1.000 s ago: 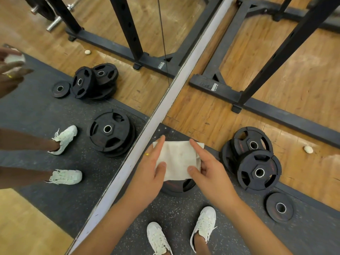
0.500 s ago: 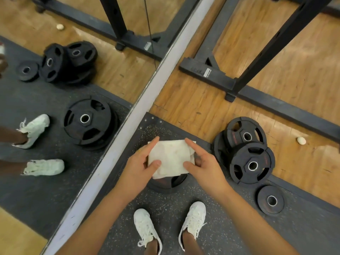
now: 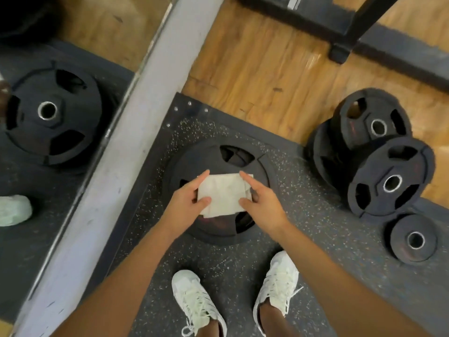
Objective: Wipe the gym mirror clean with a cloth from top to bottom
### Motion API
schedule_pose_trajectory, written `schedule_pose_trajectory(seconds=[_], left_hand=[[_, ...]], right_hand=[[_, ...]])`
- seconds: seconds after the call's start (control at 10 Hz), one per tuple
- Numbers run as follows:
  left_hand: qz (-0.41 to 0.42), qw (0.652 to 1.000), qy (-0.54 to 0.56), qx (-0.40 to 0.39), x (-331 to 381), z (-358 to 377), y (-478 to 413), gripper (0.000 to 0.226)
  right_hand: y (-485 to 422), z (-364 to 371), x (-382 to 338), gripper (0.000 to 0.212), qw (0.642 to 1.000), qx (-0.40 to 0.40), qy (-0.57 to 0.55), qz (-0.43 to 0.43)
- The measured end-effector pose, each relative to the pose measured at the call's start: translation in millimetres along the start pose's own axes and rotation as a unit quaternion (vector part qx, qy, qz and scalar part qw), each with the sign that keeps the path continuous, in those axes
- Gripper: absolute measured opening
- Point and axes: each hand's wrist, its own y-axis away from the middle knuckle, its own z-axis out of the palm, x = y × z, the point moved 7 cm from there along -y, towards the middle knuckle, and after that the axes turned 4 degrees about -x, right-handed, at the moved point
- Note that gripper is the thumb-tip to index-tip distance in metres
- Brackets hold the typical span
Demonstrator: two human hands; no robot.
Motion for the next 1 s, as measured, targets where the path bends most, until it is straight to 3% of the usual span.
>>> schedule_pose_trajectory(seconds=[0.2,0.4,0.7,1.0], left_hand=[[-0.015,0.998,-0.069,0.005,-66,27,-66,0.069],[-0.003,0.985,-0.166,0.046,-75,46,-95,0.065],[-0.015,0.952,-0.299,0.068,-70,55,-99,0.064],[0.010,0.886,-0.458,0.073,-29,40,-49,0.067]], right_hand=[[-69,19,68,0.070,0.999,0.013,0.017,0.030],[-105,29,101,0.067,0.995,0.030,0.078,0.047],[-113,30,98,0.066,0.979,0.030,0.196,0.050],[-71,19,55,0.070,0.931,0.032,0.359,0.055]])
